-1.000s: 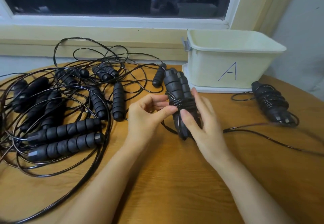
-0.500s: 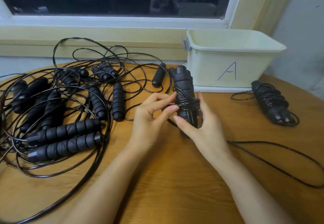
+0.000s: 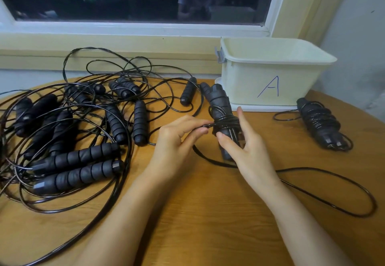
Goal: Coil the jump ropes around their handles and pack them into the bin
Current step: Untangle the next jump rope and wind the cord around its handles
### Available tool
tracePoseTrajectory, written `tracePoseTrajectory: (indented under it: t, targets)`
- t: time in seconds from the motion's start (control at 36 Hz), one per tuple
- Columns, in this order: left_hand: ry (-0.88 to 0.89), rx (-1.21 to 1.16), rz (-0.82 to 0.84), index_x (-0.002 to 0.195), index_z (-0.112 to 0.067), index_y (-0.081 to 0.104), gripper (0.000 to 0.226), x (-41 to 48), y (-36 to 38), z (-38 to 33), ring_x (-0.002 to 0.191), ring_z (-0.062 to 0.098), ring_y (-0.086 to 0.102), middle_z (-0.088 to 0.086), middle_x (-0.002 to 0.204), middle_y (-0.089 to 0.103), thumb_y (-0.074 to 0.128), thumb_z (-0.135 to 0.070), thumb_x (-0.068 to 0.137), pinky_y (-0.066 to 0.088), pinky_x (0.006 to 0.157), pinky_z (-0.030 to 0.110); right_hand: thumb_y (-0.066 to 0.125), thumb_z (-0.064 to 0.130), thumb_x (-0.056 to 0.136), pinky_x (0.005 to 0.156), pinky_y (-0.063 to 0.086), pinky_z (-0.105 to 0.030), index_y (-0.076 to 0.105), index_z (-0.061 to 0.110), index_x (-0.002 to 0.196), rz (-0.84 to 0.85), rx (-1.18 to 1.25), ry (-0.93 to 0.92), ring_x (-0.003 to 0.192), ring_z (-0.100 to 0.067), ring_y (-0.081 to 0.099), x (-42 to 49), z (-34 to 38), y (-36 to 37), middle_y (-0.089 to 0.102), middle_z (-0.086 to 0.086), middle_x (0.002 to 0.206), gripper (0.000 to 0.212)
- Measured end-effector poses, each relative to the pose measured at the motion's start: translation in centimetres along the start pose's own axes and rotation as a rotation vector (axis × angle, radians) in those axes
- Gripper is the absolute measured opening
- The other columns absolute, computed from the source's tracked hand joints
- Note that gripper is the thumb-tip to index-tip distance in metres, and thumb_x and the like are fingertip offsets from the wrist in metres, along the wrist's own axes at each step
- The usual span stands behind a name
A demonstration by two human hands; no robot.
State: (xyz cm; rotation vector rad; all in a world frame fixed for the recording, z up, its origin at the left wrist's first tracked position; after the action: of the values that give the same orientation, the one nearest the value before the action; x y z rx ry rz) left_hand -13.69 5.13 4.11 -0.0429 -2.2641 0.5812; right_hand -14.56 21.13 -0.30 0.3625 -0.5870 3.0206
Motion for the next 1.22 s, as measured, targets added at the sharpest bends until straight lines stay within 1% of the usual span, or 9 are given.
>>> tracePoseTrajectory:
  t: [0.11,0.22,0.36,0.5,0.67,0.83,0.97,1.11,1.22]
  targets:
    - [-0.164,-0.212,0.030,0.120,-0.019,0.066,0.025,-0.2,0.5,0.4,0.075,0.004,0.060,-0.010,0.080,0.065,0.054,-0.020,0.099,0.048,0.075,0.018,0.066,0.027,0.093,0.080,0.037,0.001,0.019,0.022,0.156,-0.002,0.032,0.009,0.098,0.027,0.049,0.1,0.1,-0.2,0.051,0.035,0.108,0.079]
    - [-0.190,-0.179,-0.021,0.116,-0.026,0.068,0.024,0.1,-0.5,0.9,0.079,0.007,0.060,-0.014,0.079,0.066,0.058,-0.034,0.096,0.048,0.076,0.018,0.066,0.023,0.093,0.078,0.036,0.004,0.023,0.021,0.155,0.044,0.068,0.006,0.097,0.032,0.046,-0.2,0.2,0.4,0.053,0.029,0.113,0.075]
    - [-0.190,-0.234,-0.175,0.112,-0.018,0.070,0.026,0.1,-2.4,1.1,0.087,0.006,0.067,-0.015,0.087,0.072,0.064,-0.020,0.088,0.052,0.080,0.019,0.063,0.026,0.093,0.085,0.034,0.005,0.026,0.024,0.154,0.082,0.124,0.002,0.104,0.034,0.042,-0.4,0.9,1.1,0.049,0.033,0.119,0.071]
    - [-0.275,-0.276,-0.155,0.112,-0.015,0.071,0.024,0.0,-2.1,1.7,0.088,0.009,0.064,-0.004,0.089,0.070,0.066,-0.017,0.088,0.053,0.080,0.024,0.067,0.038,0.090,0.112,0.037,-0.022,0.031,0.026,0.153,0.054,0.267,-0.014,0.134,0.001,0.045,-0.3,1.4,0.6,0.054,0.011,0.143,0.073]
    - [-0.638,-0.541,-0.298,0.093,-0.016,0.075,0.013,-1.6,-1.4,4.9,0.065,0.001,0.059,-0.008,0.070,0.069,0.067,-0.008,0.086,0.051,0.067,0.017,0.062,0.033,0.087,0.104,0.041,-0.019,0.036,0.019,0.152,0.136,0.358,-0.018,0.127,0.003,0.051,-0.7,2.0,1.3,0.061,0.014,0.134,0.071]
    - [-0.739,-0.650,-0.173,0.116,-0.013,0.070,0.044,-2.1,0.5,5.7,0.067,-0.001,0.056,-0.007,0.088,0.068,0.065,-0.031,0.076,0.046,0.062,0.016,0.060,0.030,0.092,0.115,0.034,-0.053,0.039,0.021,0.151,0.231,0.434,0.014,0.136,-0.017,0.048,-1.0,2.4,2.3,0.057,0.003,0.142,0.063]
    - [-0.739,-0.659,-0.050,0.100,-0.008,0.072,0.035,-2.0,1.5,4.9,0.073,0.008,0.049,0.005,0.088,0.063,0.056,-0.036,0.085,0.041,0.060,0.016,0.061,0.030,0.094,0.113,0.040,-0.041,0.043,0.035,0.145,0.217,0.511,0.010,0.130,-0.010,0.053,-1.2,2.8,2.0,0.058,0.007,0.140,0.054]
    - [-0.734,-0.643,-0.107,0.097,-0.006,0.070,0.029,-2.0,1.2,5.0,0.071,0.001,0.059,-0.005,0.081,0.070,0.059,-0.030,0.088,0.044,0.060,0.018,0.050,0.029,0.097,0.113,0.033,-0.017,0.035,0.045,0.141,0.179,0.332,-0.119,0.136,0.004,0.041,-1.3,3.5,2.1,0.045,0.011,0.150,0.050]
    - [-0.714,-0.563,-0.164,0.091,-0.011,0.069,0.013,-2.2,0.7,5.0,0.069,0.001,0.061,-0.008,0.076,0.070,0.063,-0.023,0.090,0.045,0.058,0.018,0.047,0.008,0.103,0.107,0.041,-0.021,0.037,0.035,0.145,-0.022,0.049,-0.318,0.133,-0.004,0.045,-1.4,4.2,0.8,0.050,0.009,0.141,0.051]
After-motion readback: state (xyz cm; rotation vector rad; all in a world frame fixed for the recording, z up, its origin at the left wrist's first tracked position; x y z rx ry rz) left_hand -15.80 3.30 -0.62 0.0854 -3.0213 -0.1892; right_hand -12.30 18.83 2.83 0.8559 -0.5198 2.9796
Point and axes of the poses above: each hand's wrist, its own x-axis towards the middle knuckle, its own y-axis out of the palm, z = x × y, the point moved 9 cm from there along x, towards the middle knuckle
